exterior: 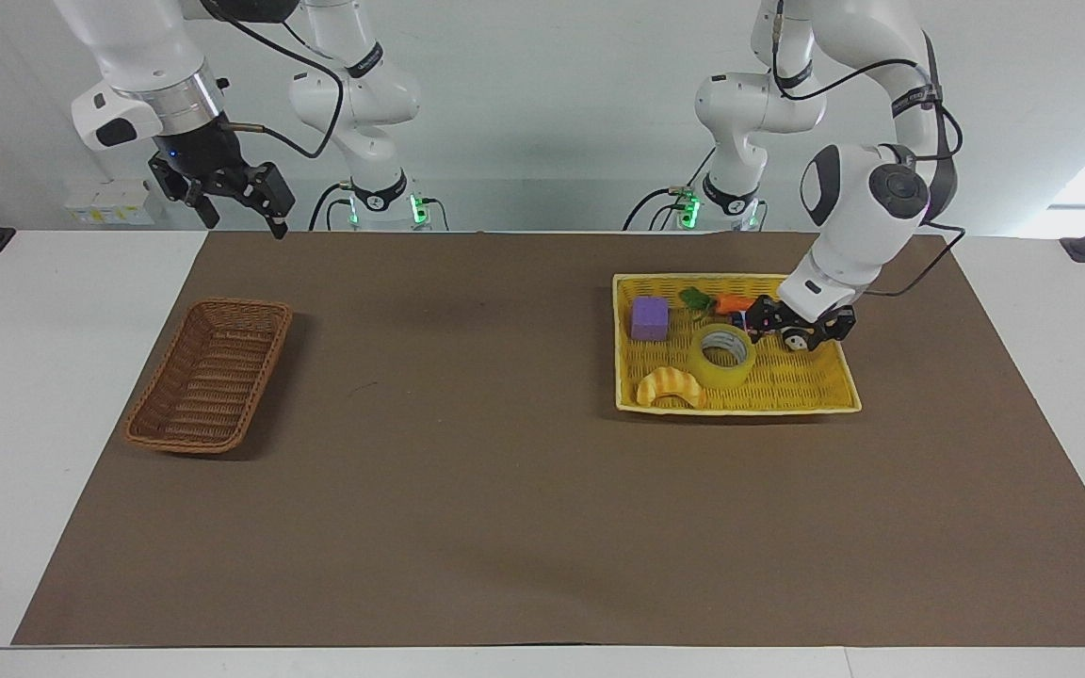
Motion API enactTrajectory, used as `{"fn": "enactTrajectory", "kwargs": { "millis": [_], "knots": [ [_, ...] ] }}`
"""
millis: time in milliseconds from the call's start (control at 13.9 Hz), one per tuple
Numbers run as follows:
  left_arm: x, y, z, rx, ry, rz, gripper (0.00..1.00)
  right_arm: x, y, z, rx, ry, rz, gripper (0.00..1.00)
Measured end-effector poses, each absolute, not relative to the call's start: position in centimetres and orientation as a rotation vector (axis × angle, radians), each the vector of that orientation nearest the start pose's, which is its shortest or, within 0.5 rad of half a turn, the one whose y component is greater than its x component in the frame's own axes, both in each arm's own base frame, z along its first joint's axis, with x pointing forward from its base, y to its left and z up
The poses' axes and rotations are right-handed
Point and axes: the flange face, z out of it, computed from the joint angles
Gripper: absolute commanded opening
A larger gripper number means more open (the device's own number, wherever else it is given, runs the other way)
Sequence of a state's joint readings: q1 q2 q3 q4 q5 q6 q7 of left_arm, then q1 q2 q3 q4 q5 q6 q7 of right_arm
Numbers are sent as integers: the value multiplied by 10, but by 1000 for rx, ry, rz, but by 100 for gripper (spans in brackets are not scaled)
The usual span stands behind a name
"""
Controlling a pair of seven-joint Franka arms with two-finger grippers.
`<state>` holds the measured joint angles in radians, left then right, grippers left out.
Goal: Move tape to another basket
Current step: 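Reach the left gripper down to the yellow tape roll in the basket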
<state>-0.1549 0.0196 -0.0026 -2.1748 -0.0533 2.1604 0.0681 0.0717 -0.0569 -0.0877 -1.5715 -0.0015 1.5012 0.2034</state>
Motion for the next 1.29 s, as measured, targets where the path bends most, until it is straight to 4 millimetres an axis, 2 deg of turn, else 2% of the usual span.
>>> {"fn": "enactTrajectory", "kwargs": {
  "millis": [287, 430, 646, 717, 1076, 1291],
  "knots": [
    [518, -91, 346, -3166, 282, 97, 99, 530, -10, 649, -3120, 344, 22, 100],
    [511, -104, 334, -3161, 280, 119, 71, 530, -10, 649, -3120, 344, 22, 100],
    [504, -115, 327, -3161, 230, 135, 3, 530, -10, 649, -3120, 344, 22, 100],
    [503, -114, 327, -3163, 187, 139, 0, 530, -10, 649, -3120, 344, 22, 100],
    [503, -113, 328, -3162, 86, 177, 0, 530, -10, 649, -3120, 344, 22, 100],
    [510, -108, 342, -3158, 59, 225, 0, 530, -10, 649, -3120, 344, 22, 100]
  ]
}}
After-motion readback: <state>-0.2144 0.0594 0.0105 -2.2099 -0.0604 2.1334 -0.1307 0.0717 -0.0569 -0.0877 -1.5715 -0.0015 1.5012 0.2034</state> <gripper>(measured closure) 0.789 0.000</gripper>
